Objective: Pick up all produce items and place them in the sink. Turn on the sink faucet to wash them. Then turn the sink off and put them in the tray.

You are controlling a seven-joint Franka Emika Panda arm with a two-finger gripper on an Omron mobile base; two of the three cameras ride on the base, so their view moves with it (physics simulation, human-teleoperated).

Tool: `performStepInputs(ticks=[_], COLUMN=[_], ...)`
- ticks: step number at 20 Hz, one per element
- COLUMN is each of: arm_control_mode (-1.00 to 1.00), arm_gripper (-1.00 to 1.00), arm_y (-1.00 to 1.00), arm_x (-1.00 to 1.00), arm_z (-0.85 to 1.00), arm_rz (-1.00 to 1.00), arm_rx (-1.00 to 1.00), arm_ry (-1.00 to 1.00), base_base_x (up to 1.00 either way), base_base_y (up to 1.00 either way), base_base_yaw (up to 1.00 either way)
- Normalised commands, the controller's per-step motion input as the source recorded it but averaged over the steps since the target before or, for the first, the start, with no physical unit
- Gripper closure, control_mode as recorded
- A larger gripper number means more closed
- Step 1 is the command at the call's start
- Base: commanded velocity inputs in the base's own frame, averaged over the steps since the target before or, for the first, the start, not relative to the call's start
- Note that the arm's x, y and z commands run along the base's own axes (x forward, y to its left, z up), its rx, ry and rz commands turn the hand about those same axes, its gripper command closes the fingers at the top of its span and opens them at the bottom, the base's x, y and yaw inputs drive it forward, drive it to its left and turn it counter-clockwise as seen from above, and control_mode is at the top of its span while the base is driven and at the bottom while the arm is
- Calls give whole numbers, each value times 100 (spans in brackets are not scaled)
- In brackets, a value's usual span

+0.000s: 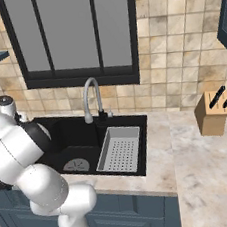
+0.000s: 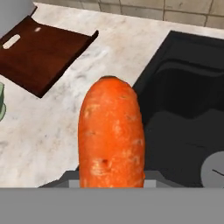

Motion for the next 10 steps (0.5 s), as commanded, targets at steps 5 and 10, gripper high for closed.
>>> performStepInputs(ticks=[5, 10], arm_control_mode=[-100, -100], arm_gripper=[100, 100], arm_y=[48, 52], arm_x=[0, 0], arm_z=[6, 22], arm_rz=[32, 23], arm_rx=[-1, -18], arm_ry=[0, -2], base_base_x=[0, 0], base_base_y=[0, 0], base_base_yaw=[0, 0])
